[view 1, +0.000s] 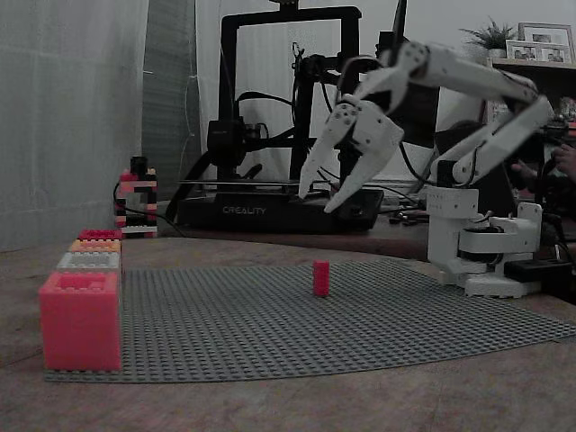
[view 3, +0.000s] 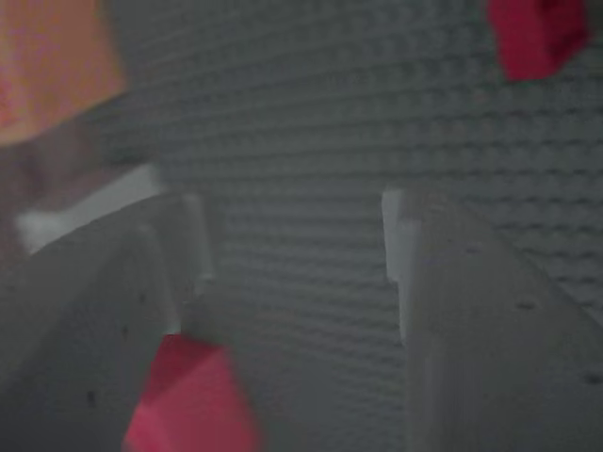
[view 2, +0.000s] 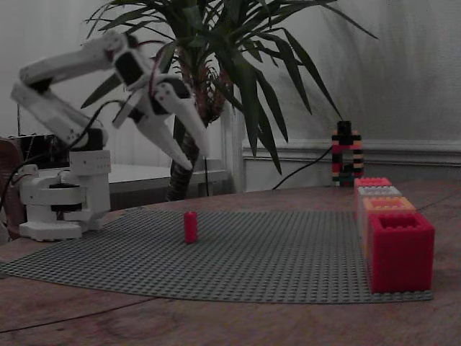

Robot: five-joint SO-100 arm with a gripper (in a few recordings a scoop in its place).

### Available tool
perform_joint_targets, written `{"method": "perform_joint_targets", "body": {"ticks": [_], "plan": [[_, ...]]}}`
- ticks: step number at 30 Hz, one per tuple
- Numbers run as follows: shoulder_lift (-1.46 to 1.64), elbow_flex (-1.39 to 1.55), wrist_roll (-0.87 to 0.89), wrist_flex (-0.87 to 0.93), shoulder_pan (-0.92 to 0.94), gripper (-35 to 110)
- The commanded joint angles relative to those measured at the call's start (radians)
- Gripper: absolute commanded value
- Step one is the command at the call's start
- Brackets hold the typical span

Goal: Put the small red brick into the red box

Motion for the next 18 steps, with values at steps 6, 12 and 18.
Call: {"method": "perform_joint_targets", "body": {"ticks": [6,12,18], "plan": [[-0.396,-0.353,-0.048,0.252,0.008,21],[-0.535,-0.380,-0.092,0.235,0.008,20],[-0.609,-0.382,-0.117,0.198,0.011,20]]}}
